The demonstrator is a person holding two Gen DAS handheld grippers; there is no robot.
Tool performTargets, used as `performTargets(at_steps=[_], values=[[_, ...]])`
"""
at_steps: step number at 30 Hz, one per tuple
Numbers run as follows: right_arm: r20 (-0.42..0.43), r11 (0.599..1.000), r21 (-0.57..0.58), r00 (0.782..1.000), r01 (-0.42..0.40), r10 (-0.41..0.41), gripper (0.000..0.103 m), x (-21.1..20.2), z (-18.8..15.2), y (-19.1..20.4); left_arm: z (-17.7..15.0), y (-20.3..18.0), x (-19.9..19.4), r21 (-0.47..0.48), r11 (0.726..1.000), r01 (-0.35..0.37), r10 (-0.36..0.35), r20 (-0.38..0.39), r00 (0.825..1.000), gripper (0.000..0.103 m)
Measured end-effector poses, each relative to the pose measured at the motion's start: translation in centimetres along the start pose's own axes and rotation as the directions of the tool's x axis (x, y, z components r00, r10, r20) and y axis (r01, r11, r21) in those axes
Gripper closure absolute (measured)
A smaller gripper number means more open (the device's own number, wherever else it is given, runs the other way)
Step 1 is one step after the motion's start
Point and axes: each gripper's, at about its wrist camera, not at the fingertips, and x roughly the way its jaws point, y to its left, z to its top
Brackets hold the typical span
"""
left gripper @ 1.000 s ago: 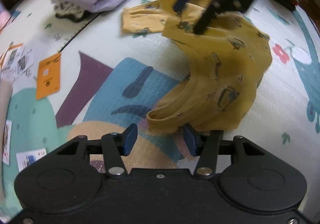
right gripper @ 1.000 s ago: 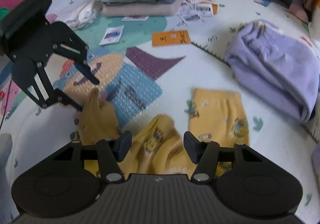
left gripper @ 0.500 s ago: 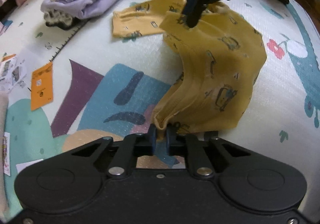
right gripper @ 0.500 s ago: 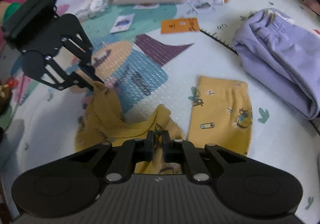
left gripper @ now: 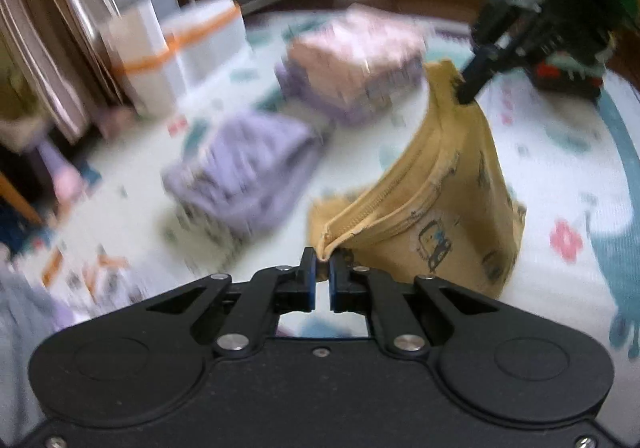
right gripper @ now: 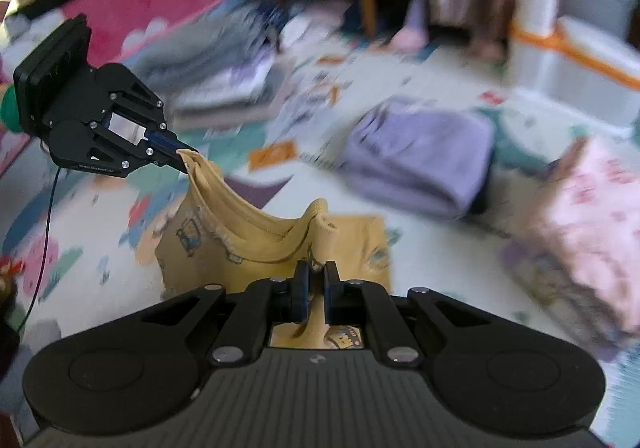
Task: Fold clothes
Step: 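Lift the shirt with both tools and shake it out, then lay it flat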
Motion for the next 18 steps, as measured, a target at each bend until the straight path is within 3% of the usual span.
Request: performTargets(at_steps=[7, 15, 18], values=[[0.207, 0.994, 0.048, 0.972, 0.099, -0.107, 0.094, -8.3, 2.2, -1.0, 6.5, 0.0, -3.1, 0.057, 0.99, -0.13, 0.12, 0.147, 0.982, 0.099], [0.402, 0.982, 0.097, 0.896, 0.162, -0.187, 0.094, -14.4, 4.6, -2.8, 12.9, 0.1, -6.8, 0.106, 0.957, -0.269, 0.226, 0.305, 0.925, 0.099], [0.445, 0.982, 0.098, 0.876, 0.159, -0.186, 0.094, -16.4, 4.7, -2.7, 13.0, -0.4, -7.8, 0.137, 0.952, -0.273, 0.216, 0.331, 0.919, 0.099]])
